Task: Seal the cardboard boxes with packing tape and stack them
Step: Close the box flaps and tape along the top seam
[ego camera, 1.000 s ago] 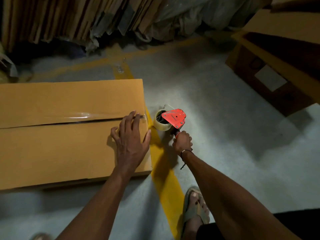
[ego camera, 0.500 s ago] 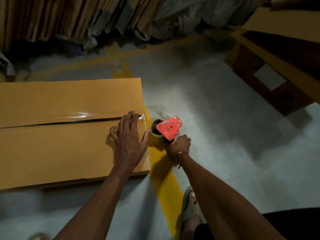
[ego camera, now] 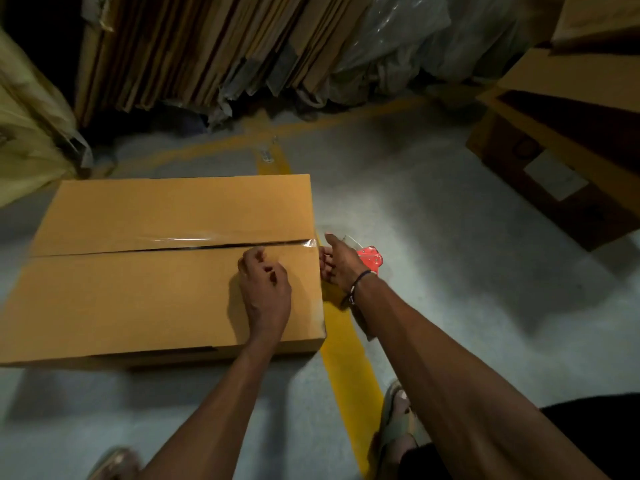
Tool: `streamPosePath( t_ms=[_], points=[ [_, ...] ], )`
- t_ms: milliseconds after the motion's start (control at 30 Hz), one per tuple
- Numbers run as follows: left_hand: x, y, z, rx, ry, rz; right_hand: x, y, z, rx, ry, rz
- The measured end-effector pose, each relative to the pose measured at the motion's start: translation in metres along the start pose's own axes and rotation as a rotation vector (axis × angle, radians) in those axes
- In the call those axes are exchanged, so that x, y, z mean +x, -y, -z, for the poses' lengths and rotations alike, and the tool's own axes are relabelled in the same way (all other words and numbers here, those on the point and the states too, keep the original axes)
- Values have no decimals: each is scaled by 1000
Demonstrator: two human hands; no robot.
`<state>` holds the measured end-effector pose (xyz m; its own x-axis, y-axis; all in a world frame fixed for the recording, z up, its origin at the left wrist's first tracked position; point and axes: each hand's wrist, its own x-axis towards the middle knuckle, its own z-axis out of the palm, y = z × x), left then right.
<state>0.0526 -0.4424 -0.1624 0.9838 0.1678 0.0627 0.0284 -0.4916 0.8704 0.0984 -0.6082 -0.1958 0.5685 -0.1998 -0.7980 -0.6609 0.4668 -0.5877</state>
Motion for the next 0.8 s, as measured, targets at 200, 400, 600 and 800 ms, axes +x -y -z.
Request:
streamPosePath(
  t_ms=[200,400,600,800],
  points=[
    [28,-8,9,-356,-83,455,2,4,-4,-36,74,-143],
    [60,-7,-3,-509,-97,666,15,6,-8,-54,47,-119],
    [58,-7,-2,-500,-127,728,21,11,-3,-46,-162,88],
    [60,-7,-8,-373,-162,702,16,0,0,-606,-375,345]
  ],
)
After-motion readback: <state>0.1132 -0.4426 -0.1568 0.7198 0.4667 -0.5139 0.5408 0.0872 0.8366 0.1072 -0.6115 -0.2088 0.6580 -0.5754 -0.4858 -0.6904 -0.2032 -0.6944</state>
